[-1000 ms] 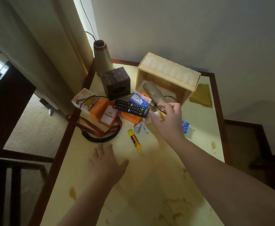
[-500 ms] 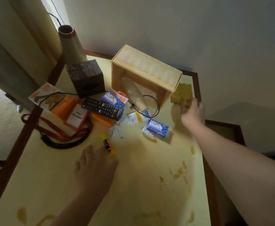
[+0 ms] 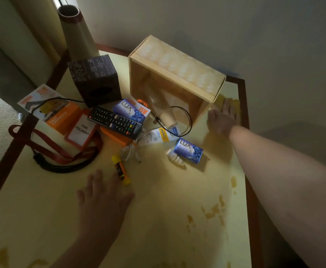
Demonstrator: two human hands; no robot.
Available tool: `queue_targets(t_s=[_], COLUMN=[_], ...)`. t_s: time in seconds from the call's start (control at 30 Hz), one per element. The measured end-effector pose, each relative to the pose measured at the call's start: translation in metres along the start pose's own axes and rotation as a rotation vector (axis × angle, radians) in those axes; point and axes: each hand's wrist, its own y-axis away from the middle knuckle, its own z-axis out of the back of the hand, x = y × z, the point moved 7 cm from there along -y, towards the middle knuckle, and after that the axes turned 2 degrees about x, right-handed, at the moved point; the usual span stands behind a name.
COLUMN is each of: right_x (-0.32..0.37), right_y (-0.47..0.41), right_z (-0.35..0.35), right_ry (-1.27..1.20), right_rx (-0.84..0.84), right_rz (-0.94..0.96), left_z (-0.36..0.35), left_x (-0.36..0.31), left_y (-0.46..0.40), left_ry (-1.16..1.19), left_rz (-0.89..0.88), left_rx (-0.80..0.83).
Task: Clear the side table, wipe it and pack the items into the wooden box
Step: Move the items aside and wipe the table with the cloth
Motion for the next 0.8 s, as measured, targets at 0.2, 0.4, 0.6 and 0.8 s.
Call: queue_targets(t_s=[0.2,0.4,0.6,0.8], right_x=[-0.028,-0.053,-0.049,-0.010], right_y=[0.072,0.144,0.227,0.285], right_z=[-0.017,-0.060,-0.111,-0.141], right_ry=[-0.190,-0.063,-0.079,-0.109], right_rx=[-0.037,0.008,-0.013,-0.009], right_rz=[-0.094,-0.125,-0.144,-0.146], left_z=[0.001,0.019,0.034,0.054], left_x=[-0.001,-0.003,0.013,0.040], left_y=[0.000,0.002,0.017,0.035], left_ry=[0.015,0.085,0.114,0.362], left_rz=[0.020,0.027,-0.070,-0.111], left_rx=[0.047,0.100,0.176,0.247])
